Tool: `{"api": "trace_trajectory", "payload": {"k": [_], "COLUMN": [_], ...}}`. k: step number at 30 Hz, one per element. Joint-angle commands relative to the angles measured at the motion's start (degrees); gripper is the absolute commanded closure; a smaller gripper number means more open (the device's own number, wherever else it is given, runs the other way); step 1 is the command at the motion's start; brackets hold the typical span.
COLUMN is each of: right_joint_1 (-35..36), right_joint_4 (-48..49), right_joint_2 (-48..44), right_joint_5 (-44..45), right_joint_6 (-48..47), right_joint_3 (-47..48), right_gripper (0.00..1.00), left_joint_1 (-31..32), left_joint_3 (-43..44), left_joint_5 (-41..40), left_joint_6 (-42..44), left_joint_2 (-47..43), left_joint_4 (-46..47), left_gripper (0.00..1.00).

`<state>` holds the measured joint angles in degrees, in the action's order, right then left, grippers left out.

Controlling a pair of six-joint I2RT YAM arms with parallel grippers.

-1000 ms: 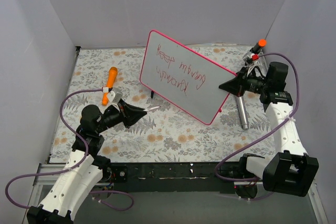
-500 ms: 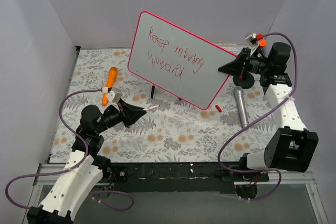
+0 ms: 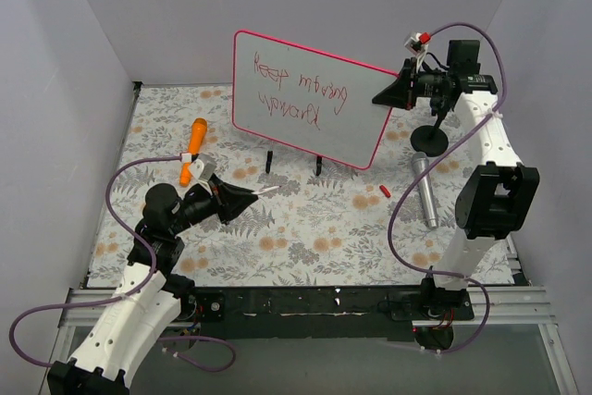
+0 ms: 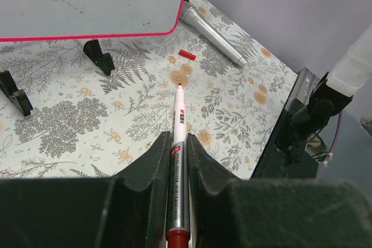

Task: Write a sentence on the whiteboard
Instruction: Put down the whiteboard on the whiteboard stand.

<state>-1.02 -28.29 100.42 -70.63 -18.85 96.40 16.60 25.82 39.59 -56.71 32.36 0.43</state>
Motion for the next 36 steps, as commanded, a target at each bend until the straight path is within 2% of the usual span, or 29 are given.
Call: {"api": "trace_trajectory", "payload": {"k": [1, 7, 27, 32, 36], "right_joint_1": [0.3, 2.5, 2.7, 2.7, 2.5], "right_joint_4": [-10.5, -14.5, -20.0, -13.7, -1.3], "right_joint_2": [3.9, 6.1, 16.9, 15.2, 13.7], "right_joint_5": [-5.0, -5.9, -8.1, -11.9, -11.9], "right_joint_6": [-10.8, -14.5, -15.5, -8.2, 0.2], "right_joint_3": [10.4, 12.2, 24.9, 24.1, 22.4], "right_gripper": [0.99, 0.99, 0.99, 0.99, 0.99], "left_joint_1": [-0.3, -0.3, -0.3, -0.3, -0.3], "left_joint_3": [0.2, 0.3, 0.4, 0.4, 0.5], "left_joint_5": [-0.4, -0.2, -0.2, -0.3, -0.3], "left_joint_6": [1.2, 1.3, 1.5, 1.5, 1.6], "left_joint_2": [0.5, 1.1, 2.4, 2.7, 2.9], "left_joint_4": [0.0, 0.0, -0.1, -0.1, -0.1], "left_gripper": [1.0, 1.0, 1.0, 1.0, 1.0]}}
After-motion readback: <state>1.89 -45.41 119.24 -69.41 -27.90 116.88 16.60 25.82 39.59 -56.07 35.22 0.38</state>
